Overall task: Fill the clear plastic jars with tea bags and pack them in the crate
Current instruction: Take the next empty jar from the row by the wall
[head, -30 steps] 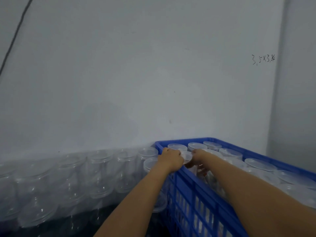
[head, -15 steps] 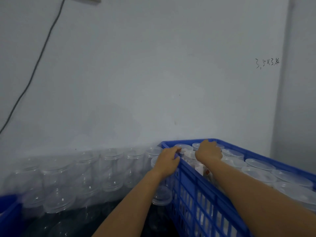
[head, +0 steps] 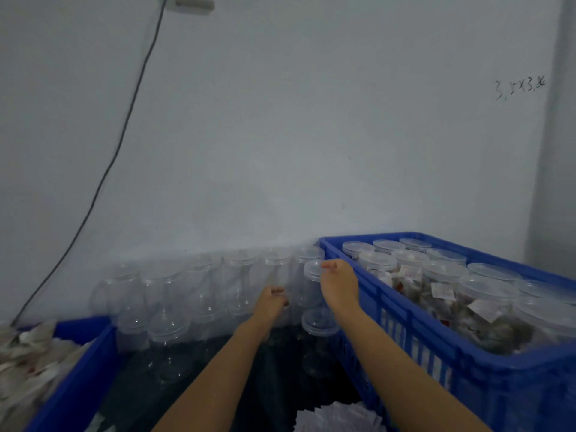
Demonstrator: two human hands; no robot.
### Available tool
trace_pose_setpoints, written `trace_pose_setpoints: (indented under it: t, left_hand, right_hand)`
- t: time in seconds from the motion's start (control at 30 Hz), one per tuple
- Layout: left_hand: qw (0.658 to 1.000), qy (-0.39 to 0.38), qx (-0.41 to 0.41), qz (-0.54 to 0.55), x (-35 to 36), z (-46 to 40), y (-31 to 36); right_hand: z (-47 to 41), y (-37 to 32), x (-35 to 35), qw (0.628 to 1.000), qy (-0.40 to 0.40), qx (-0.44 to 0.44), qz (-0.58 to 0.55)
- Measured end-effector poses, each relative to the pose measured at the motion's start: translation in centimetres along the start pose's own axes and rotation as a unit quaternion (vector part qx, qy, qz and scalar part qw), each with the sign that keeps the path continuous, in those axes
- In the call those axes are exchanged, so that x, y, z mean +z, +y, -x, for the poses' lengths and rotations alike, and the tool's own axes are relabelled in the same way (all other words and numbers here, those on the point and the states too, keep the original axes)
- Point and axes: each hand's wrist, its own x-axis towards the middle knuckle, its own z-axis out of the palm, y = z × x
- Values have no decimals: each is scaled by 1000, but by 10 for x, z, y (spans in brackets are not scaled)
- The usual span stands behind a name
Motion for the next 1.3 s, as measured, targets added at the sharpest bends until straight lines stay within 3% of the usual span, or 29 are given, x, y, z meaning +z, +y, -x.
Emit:
trace_pose_setpoints:
  t: [0.23, 0.47, 0.67, 0.8, 1.0, 1.13, 1.3]
  left_hand:
    - [1000, -14, 11, 25, 11, -2, -30]
    - [994, -87, 37, 48, 38, -17, -31]
    - [992, -84, 72, 52, 57, -15, -36]
    - [994, -29, 99, 47, 48, -4, -30]
    - [986, 19, 164, -7, -10, 40, -24]
    - [986, 39, 162, -27, -53, 86, -41]
    - [988, 56, 141, 21, -91, 140, -75]
  right_hand:
    - [20, 53, 12, 994, 64, 62, -65]
    - [2, 77, 29, 990, 82, 92, -75]
    - [-1, 92, 39, 992, 11, 84, -90]
    - [6, 79, 38, 985, 27, 77, -153]
    - [33, 55, 29, 975, -84, 60, -198]
    - [76, 40, 35, 963, -156, 62, -209]
    - [138, 40, 55, 953, -205, 66, -215]
